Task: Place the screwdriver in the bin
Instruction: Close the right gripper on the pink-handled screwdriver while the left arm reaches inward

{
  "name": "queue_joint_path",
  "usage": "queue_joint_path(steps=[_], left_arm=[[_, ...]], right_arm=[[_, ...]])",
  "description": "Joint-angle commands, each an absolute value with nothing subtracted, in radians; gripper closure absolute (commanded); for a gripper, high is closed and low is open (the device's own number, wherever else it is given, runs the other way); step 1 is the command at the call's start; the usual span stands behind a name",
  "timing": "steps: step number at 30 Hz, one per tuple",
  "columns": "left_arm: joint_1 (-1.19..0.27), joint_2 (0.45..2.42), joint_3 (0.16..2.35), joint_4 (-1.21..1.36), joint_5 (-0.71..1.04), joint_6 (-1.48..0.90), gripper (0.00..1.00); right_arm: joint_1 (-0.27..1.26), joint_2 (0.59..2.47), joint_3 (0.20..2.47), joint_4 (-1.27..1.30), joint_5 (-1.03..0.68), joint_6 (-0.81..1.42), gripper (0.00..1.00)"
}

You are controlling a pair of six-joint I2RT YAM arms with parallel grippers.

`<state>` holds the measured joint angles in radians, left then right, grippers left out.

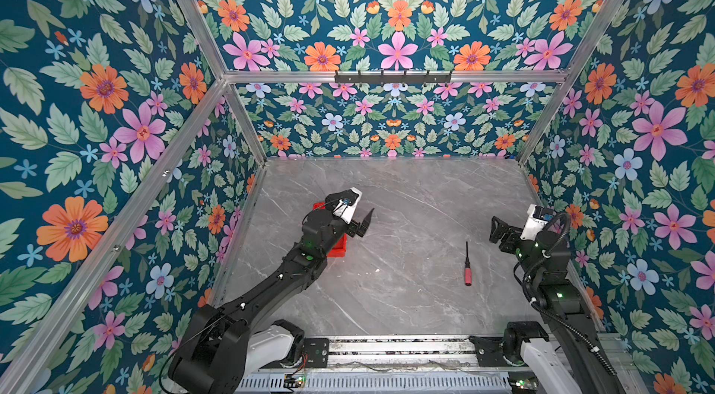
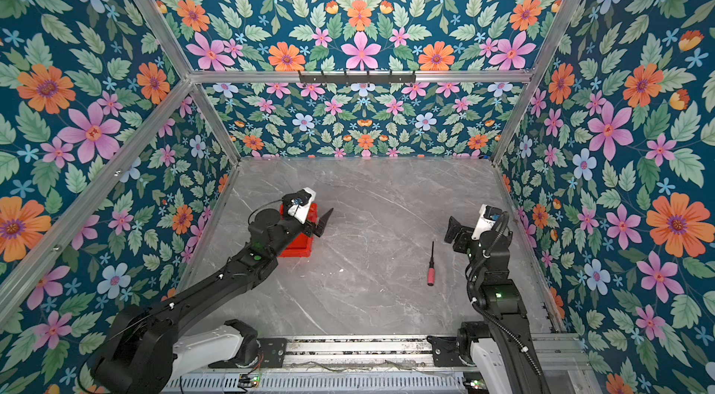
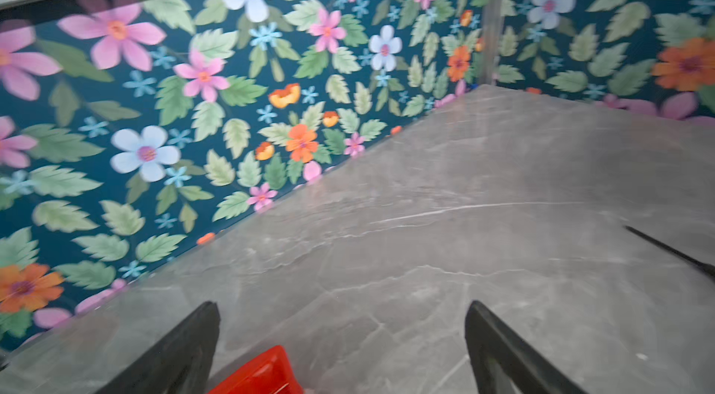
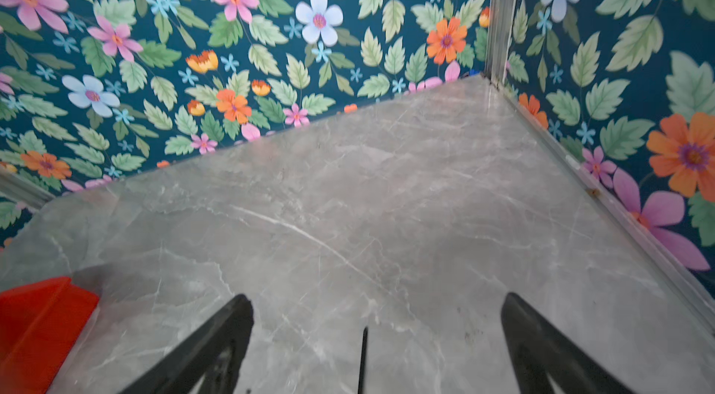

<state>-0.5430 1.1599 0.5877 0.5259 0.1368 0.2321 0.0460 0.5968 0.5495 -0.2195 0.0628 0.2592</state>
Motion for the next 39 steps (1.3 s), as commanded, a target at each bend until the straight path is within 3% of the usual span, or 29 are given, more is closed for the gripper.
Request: queue_joint_path(steps=[1,9,18,29,39], left_arm=[[-0.603,1.16,0.61,0.441,0.245,0.248,0.0],[-0.758,1.233,0.641,0.4,0.363,0.272,0.0],[-0.856,1.297,0.65,0.413,0.391,0.269,0.0],[-0.893,1.319,0.647,0.418,0.393,0.252,0.0],[-0.899,1.301,0.606,0.437,0.396,0.244,0.0]], right_arm=[[0.069,0.645,0.599,-0.426,0.092,0.328,0.01],[0.208,0.911,0.697,-0.508,0.113,0.397,0.01],[0.215,1.147,0.723,-0.502,0.016,0.501,0.01],[0.218,1.405,0.798,-0.562,0.006,0.515,0.01],[0.232,1.498,0.791,-0.566,0.001,0.573,0.05]])
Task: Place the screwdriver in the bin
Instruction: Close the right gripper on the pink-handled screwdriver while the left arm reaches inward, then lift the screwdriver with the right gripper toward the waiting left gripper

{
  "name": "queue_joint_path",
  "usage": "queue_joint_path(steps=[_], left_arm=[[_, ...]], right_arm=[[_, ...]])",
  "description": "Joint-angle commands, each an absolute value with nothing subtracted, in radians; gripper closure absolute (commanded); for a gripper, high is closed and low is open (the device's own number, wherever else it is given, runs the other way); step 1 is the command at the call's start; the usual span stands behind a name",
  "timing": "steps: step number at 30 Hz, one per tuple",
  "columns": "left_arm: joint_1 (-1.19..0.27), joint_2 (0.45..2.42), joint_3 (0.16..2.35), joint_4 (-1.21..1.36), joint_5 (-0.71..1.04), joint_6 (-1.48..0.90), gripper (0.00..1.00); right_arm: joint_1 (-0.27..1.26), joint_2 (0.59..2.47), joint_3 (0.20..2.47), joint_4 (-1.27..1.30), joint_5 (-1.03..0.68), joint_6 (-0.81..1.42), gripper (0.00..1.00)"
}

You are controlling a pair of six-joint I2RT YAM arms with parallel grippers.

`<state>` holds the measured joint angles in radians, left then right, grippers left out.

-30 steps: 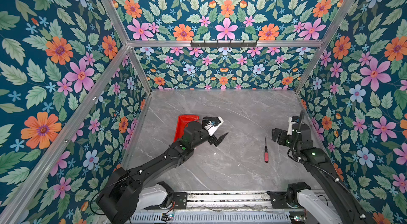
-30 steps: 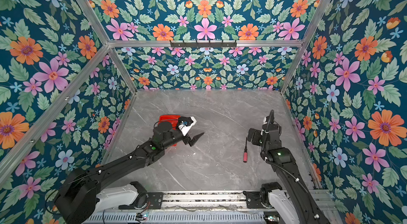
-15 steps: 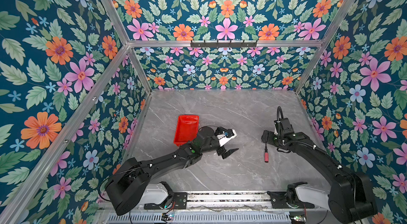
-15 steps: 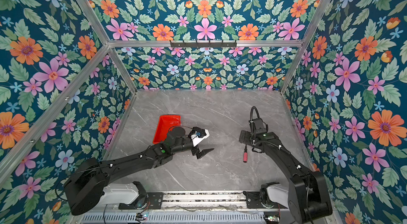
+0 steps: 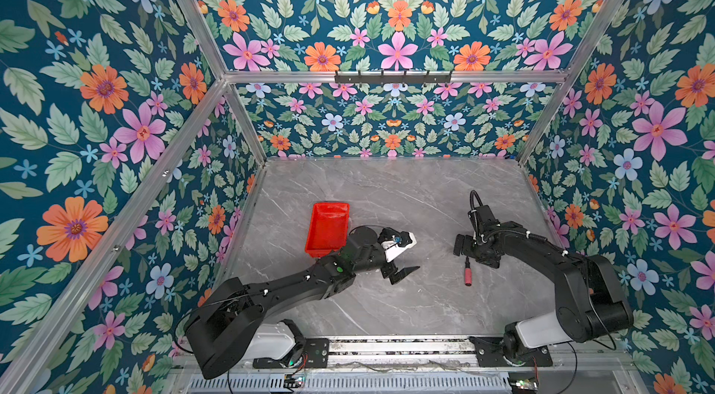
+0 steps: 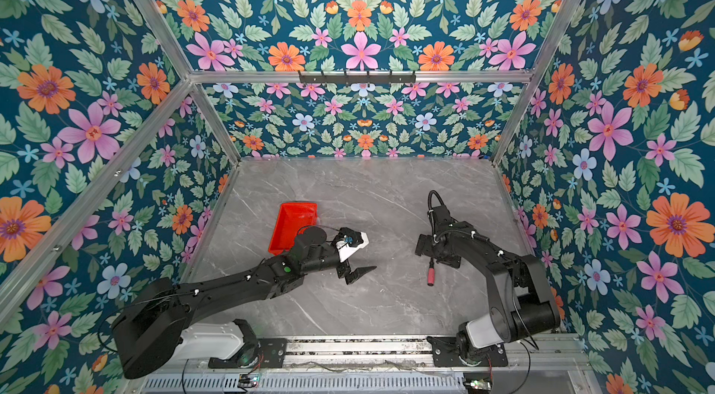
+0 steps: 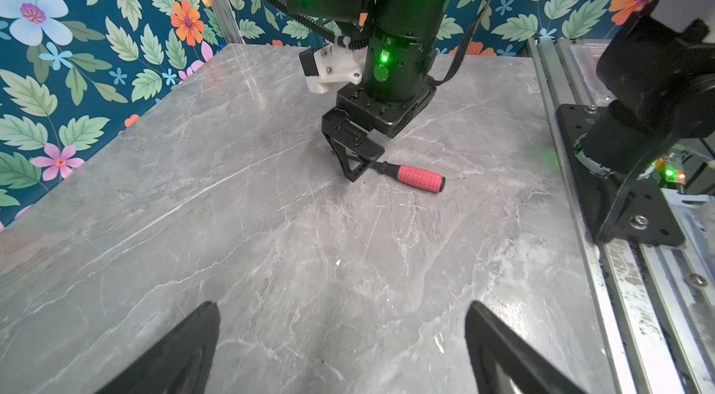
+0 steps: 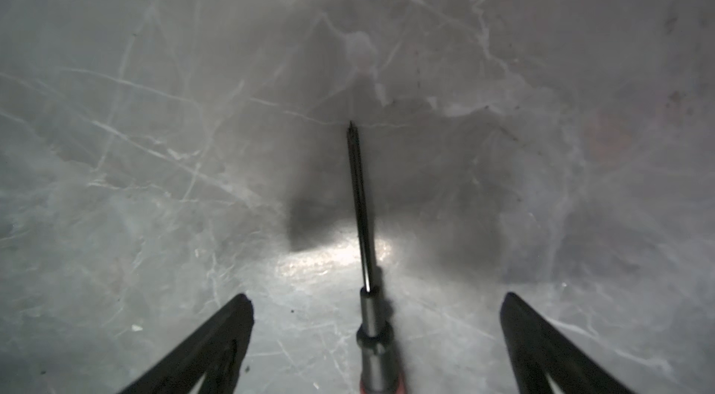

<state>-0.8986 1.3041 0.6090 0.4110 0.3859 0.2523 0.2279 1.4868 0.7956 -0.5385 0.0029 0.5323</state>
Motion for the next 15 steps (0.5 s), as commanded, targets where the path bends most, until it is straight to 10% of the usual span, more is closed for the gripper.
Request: queue_joint_path(steps=[1,15], left_arm=[[-0.899,1.301,0.608,0.435,0.4,0.248,0.0],[-0.9,1.3,0.617,0.419,0.398,0.252,0.0]], right_arm=[[0.23,1.502,0.788,-0.563,0.001,0.577,0.06],[0.246,1.564,0.801,-0.594,-0.011,0.602,0.53]])
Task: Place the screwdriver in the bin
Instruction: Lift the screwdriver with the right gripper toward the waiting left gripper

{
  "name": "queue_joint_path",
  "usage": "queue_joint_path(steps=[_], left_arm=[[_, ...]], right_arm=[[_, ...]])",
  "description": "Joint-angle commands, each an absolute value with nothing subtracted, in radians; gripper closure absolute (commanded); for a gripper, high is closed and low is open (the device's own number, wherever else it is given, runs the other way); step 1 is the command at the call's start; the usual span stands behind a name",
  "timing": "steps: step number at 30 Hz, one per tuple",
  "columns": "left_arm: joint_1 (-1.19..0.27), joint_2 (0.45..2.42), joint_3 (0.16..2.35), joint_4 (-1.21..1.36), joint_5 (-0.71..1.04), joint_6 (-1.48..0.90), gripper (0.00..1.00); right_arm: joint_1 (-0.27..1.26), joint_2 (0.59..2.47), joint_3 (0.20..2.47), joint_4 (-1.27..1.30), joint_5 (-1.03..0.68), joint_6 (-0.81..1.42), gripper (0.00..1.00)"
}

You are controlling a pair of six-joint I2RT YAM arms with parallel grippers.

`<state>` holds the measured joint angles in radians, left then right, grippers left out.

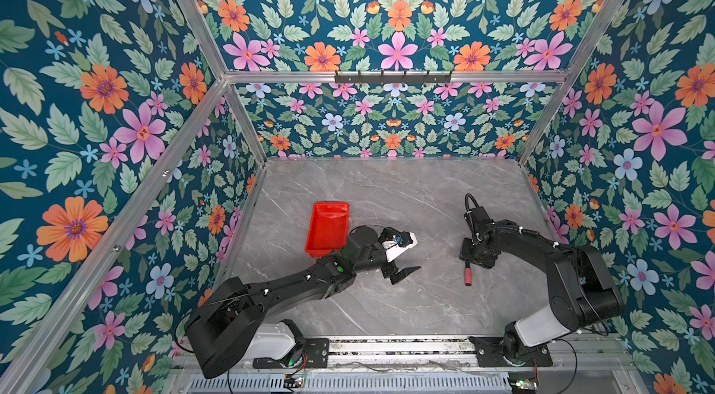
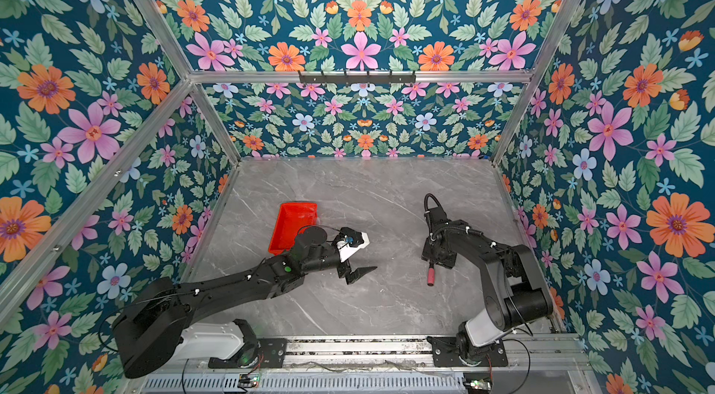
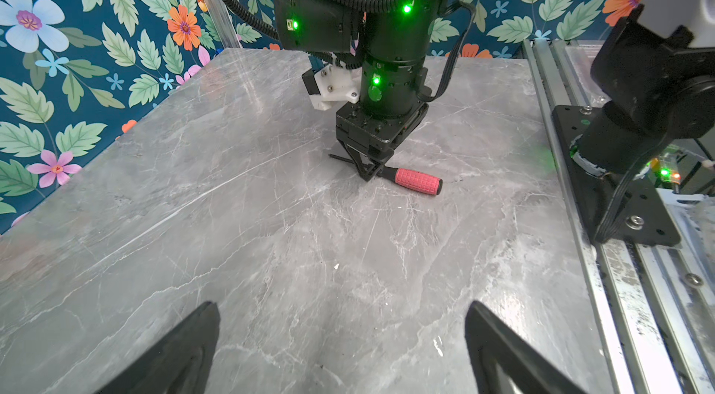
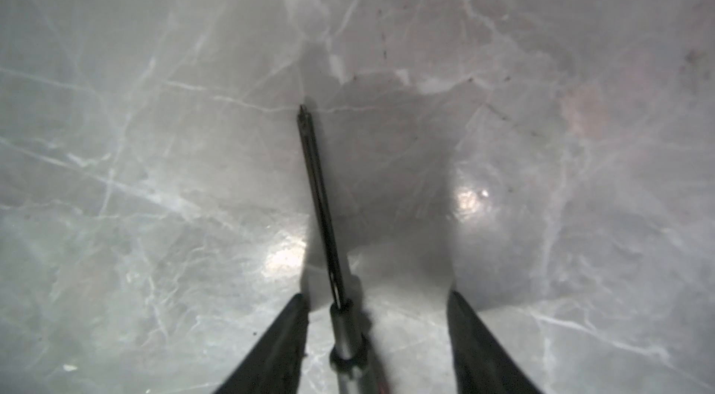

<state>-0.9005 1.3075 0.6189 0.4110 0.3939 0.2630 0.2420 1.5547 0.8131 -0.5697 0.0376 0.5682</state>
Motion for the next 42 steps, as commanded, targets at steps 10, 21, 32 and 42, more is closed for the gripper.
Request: queue_joint_path(steps=[10,21,32,42], left_arm=[[-0.9,1.306,0.605,0.452,0.378,0.227,0.0],[-0.883,1.4,0.655,0.534,0.415,-0.041,0.0],[-0.815,1.542,0.669,0.873,0.481,-0.413,0.0],[-0.783,1.576,0.64,0.993,0.43,-0.514,0.0]], right_arm=[[0.245,1.56,0.799,-0.579,-0.01,0.63,1.0],[0.245,1.415,0.764,-0.455,0.019,0.654,1.0],[0.245,1.236,0.738,-0.258,0.001,0.569,1.0],[0.267,1.138,0.749,-0.138,-0.074,0.498,1.0]])
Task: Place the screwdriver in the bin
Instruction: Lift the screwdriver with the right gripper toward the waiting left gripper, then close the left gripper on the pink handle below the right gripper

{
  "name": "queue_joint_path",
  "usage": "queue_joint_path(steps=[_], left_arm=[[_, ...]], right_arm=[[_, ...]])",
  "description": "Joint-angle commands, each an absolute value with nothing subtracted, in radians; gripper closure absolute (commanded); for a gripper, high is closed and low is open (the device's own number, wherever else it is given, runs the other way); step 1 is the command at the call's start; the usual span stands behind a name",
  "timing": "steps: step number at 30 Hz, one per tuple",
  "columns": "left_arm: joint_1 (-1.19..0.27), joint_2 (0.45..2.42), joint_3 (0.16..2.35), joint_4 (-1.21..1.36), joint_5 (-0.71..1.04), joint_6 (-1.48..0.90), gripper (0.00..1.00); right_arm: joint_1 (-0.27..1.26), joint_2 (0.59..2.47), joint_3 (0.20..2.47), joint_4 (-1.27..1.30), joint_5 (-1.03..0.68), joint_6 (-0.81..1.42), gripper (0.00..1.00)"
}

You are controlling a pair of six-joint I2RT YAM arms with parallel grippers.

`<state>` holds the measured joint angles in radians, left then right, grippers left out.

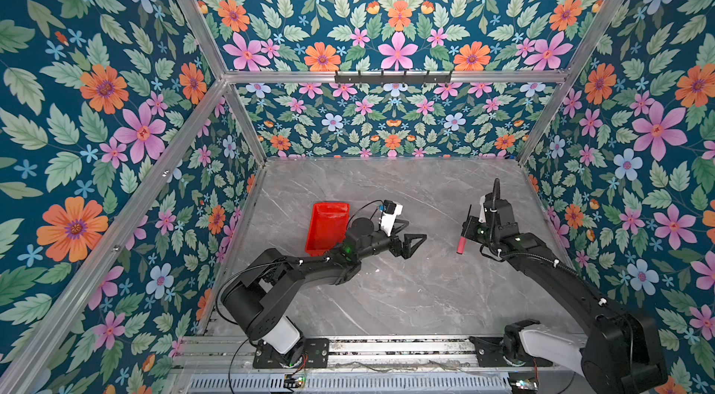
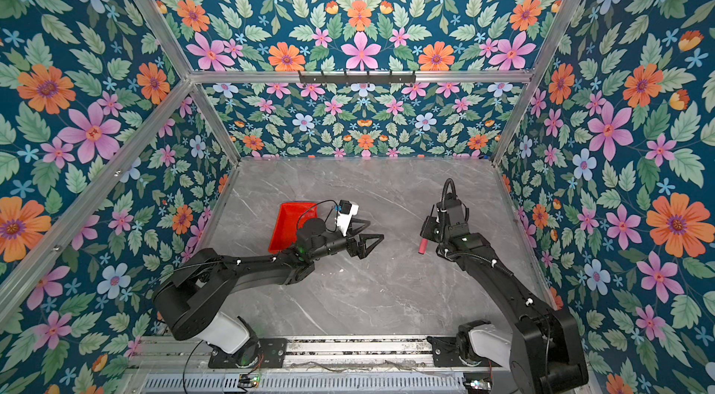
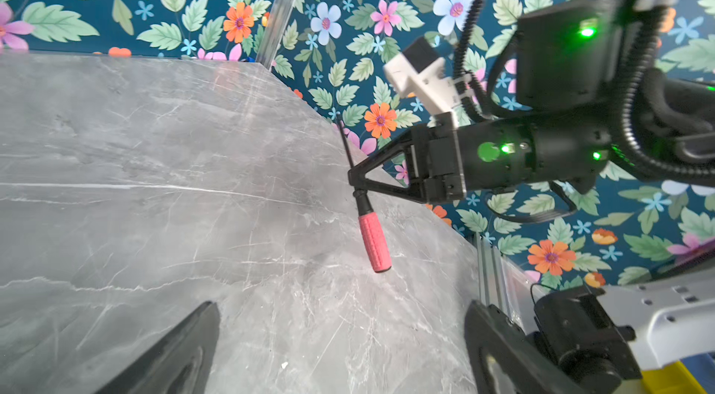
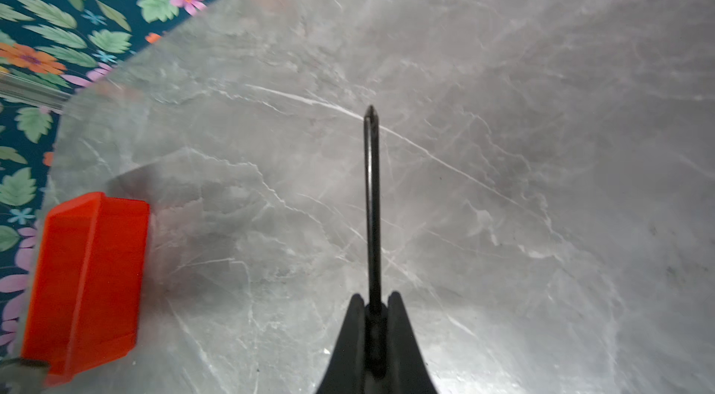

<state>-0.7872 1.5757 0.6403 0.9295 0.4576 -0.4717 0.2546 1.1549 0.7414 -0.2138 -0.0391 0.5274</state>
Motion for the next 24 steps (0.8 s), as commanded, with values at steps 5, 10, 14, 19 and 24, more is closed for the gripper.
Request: queue_joint_path(steps=[5,10,14,19,24], left_arm=[[-0.772,1.614,0.656,1.077,0.437,-0.604,0.0],[-0.772,1.667,0.663,1.189,0.469,-0.665,0.02],[-0.771,1.684,0.664,1.236,0.492,-0.673,0.04],[-0.772,1.696,0.685,1.232,0.54,-0.676,0.08],[-0.771,1.71,0.695,1.228,0.571,-0.678,0.15]], right_arm=[[0.352,1.105,0.736,-0.021,-0.054,0.483,1.0],[0.411,1.105,0.726,0.092,-0.105,0.511,1.0],[0.426,1.104,0.714,0.185,-0.158,0.558,1.0],[0.431,1.115,0.696,0.294,-0.222,0.596,1.0],[0.434,1.118,0.695,0.348,-0.259,0.601,1.0]])
